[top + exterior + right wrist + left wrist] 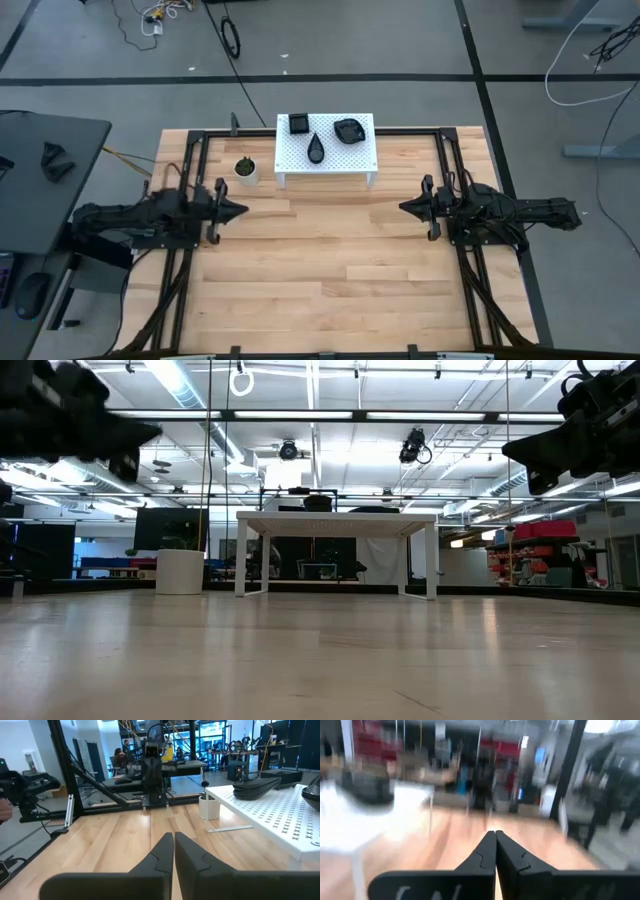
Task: Pick & Place Mini shaped plates
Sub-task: Return to Home Position
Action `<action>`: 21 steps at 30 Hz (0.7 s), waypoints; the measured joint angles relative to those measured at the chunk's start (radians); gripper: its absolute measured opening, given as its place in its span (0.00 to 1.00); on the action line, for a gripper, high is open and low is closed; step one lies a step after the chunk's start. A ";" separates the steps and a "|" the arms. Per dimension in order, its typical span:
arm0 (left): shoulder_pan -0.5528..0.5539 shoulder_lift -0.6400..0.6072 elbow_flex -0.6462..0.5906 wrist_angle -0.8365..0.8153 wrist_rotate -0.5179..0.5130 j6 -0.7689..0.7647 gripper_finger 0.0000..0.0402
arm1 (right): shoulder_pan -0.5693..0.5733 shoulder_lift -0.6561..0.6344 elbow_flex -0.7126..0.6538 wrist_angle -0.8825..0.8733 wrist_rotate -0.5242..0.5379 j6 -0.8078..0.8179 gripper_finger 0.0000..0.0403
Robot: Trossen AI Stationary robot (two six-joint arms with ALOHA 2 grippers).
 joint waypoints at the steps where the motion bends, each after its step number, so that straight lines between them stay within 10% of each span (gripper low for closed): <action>1: 0.000 0.001 0.000 -0.058 0.002 -0.008 0.01 | 0.000 0.000 0.000 0.000 0.000 0.000 0.05; 21: -0.021 0.135 0.000 -0.061 -0.048 -0.208 0.05 | 0.003 -0.001 0.000 0.000 0.000 0.001 0.05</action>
